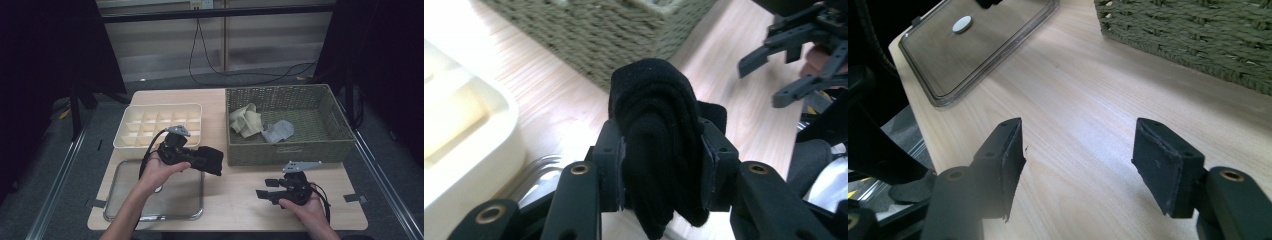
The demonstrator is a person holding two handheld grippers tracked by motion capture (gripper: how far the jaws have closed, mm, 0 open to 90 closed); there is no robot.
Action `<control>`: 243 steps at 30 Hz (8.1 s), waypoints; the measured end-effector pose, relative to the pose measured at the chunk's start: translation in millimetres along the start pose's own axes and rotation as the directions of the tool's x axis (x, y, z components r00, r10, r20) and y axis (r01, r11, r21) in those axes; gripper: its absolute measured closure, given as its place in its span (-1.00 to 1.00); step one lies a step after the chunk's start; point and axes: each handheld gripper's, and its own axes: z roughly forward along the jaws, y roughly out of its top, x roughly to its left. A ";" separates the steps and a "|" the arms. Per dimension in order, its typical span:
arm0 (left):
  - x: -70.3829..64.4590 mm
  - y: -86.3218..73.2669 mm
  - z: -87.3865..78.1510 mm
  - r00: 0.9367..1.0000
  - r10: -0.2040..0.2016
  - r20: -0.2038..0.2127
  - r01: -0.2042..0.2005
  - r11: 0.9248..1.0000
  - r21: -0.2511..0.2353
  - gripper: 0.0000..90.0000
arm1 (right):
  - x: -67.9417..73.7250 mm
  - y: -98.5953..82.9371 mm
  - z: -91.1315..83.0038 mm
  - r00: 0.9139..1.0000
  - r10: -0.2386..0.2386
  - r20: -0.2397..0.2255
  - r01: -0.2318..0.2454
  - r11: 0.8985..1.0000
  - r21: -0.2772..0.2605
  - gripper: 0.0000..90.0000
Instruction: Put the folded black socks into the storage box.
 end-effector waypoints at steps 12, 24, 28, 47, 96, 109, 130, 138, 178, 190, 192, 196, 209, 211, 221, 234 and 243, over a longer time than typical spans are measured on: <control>18.2 6.9 -10.8 0.999 -0.040 -0.006 0.040 0.999 0.004 0.36 | -2.9 0.2 -5.8 1.000 0.006 -0.009 -0.005 1.000 0.009 -0.19; 18.8 29.2 -33.6 1.000 -0.022 -0.009 0.022 0.999 -0.037 0.36 | -3.2 0.0 -5.3 1.000 0.003 -0.009 -0.003 1.000 0.012 -0.19; 18.2 36.3 -40.1 1.000 -0.014 -0.023 0.013 0.999 -0.051 0.36 | -3.8 0.0 -5.6 1.000 0.002 -0.011 -0.002 1.000 0.009 -0.20; 46.0 61.2 -58.8 0.992 -0.033 -0.122 0.037 0.999 0.029 0.36 | -5.0 0.8 -5.8 1.000 0.020 -0.014 -0.020 1.000 0.020 -0.33; 95.4 68.2 -10.7 0.966 -0.080 -0.246 0.147 0.952 0.267 0.37 | -7.1 0.3 -4.4 1.000 0.016 -0.016 -0.015 0.999 0.031 -0.37; 92.8 56.7 8.3 0.972 -0.095 -0.217 0.164 0.932 0.325 0.37 | -7.0 0.4 -3.3 1.000 0.020 -0.022 -0.020 0.999 0.033 -0.37; 100.6 59.1 15.5 0.985 -0.085 -0.149 0.140 0.898 0.416 0.42 | -7.4 0.1 -2.3 1.000 0.017 -0.018 -0.017 0.999 0.033 -0.38; 101.3 58.6 30.1 0.980 -0.096 -0.177 0.164 0.889 0.427 0.43 | -6.6 0.1 -1.6 1.000 0.019 -0.021 -0.018 0.999 0.039 -0.39; 98.1 49.9 79.2 0.967 -0.060 -0.247 0.179 0.850 0.495 0.48 | -3.4 -0.7 0.7 1.000 0.012 -0.026 -0.011 0.999 0.050 -0.40; 103.0 34.7 61.8 0.978 -0.112 -0.177 0.170 0.917 0.360 0.34 | -6.7 -0.1 -0.1 1.000 0.017 -0.024 -0.016 0.999 0.047 -0.40; 102.3 34.8 60.4 0.979 -0.112 -0.172 0.168 0.920 0.355 0.25 | -6.4 -0.2 0.0 1.000 0.018 -0.024 -0.016 0.999 0.050 -0.41; 101.8 32.1 56.4 0.983 -0.093 -0.159 0.142 0.933 0.332 0.21 | -6.3 -0.5 -0.5 1.000 0.018 -0.023 -0.017 0.999 0.049 -0.41; 103.9 30.2 37.8 0.986 -0.106 -0.127 0.133 0.965 0.228 -0.09 | -6.7 -0.2 1.3 1.000 0.018 -0.026 -0.017 0.998 0.055 -0.42; 102.4 30.1 36.4 0.984 -0.111 -0.137 0.139 0.966 0.216 -0.12 | -6.8 -0.2 1.6 0.999 0.019 -0.026 -0.018 0.998 0.055 -0.43; 102.6 27.9 19.2 0.980 -0.137 -0.142 0.150 0.985 0.088 -0.61 | -8.9 2.2 2.8 0.999 0.031 -0.030 -0.029 0.999 0.039 -0.43; 80.1 18.3 -5.9 0.983 -0.108 -0.147 0.099 0.993 -0.067 -0.69 | -9.7 3.1 -1.1 0.999 0.034 -0.017 -0.033 0.999 0.012 -0.43; 61.0 3.3 -20.8 0.982 -0.081 -0.168 0.061 0.990 -0.124 -0.75 | -10.2 3.2 -2.9 0.999 0.037 -0.007 -0.037 0.999 0.005 -0.43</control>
